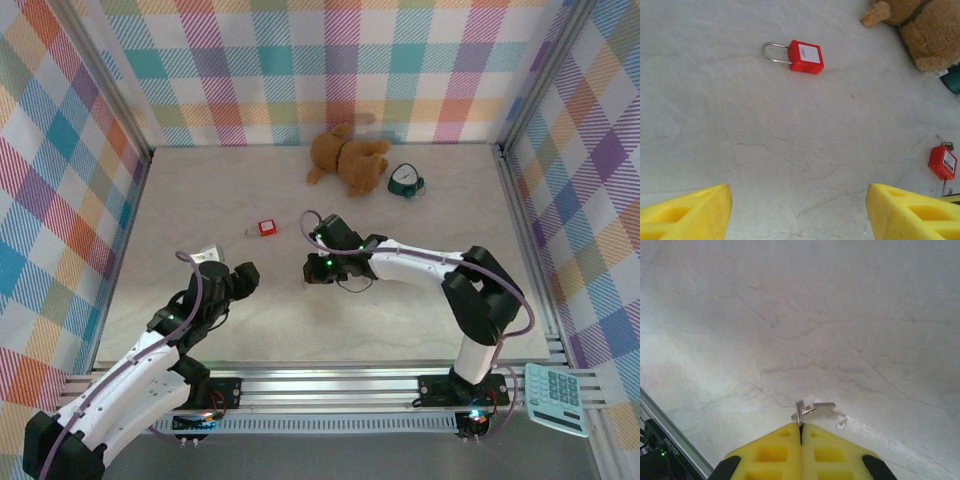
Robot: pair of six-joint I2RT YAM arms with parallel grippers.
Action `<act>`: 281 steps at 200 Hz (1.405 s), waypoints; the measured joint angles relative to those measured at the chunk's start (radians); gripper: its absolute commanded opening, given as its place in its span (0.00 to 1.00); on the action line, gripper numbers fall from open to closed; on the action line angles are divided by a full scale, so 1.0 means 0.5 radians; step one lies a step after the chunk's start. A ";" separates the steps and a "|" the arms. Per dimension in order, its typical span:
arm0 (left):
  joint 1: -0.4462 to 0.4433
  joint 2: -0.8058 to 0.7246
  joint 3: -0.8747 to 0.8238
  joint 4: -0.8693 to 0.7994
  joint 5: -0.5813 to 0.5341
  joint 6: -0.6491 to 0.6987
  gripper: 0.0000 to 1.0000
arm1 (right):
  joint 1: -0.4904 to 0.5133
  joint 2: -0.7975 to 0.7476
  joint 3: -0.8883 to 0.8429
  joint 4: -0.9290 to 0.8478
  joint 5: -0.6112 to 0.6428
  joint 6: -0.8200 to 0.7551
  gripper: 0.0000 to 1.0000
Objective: Unlock with the key
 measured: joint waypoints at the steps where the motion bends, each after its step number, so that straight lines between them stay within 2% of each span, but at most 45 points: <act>1: -0.005 0.005 0.000 0.008 0.000 0.008 0.70 | 0.000 -0.004 0.002 -0.004 0.004 -0.002 0.02; 32: -0.237 0.034 -0.005 0.236 -0.023 0.225 0.65 | 0.000 -0.167 0.077 -0.176 0.124 -0.114 0.02; 61: -0.531 -0.074 -0.282 0.848 -0.113 0.509 0.65 | 0.000 -0.295 0.150 -0.334 0.230 -0.205 0.02; 87: -0.683 -0.132 -0.567 1.220 -0.176 0.744 0.72 | -0.001 -0.394 0.201 -0.450 0.304 -0.256 0.02; 116: -0.747 0.008 -0.592 1.534 -0.103 1.063 0.83 | -0.001 -0.441 0.274 -0.549 0.333 -0.284 0.02; 130: -0.790 0.097 -0.591 1.658 -0.009 1.246 0.83 | -0.001 -0.459 0.295 -0.578 0.332 -0.291 0.02; 167: -0.819 0.305 -0.553 1.817 0.205 1.665 0.82 | -0.001 -0.538 0.299 -0.606 0.294 -0.284 0.01; 209: -0.813 0.567 -0.504 2.060 0.228 1.940 0.81 | 0.002 -0.584 0.298 -0.603 0.181 -0.214 0.00; 247: -0.719 0.767 -0.439 2.290 0.294 1.965 0.75 | 0.037 -0.615 0.298 -0.594 0.105 -0.167 0.00; 281: -0.647 0.826 -0.432 2.424 0.354 1.897 0.62 | 0.050 -0.616 0.298 -0.593 0.079 -0.145 0.00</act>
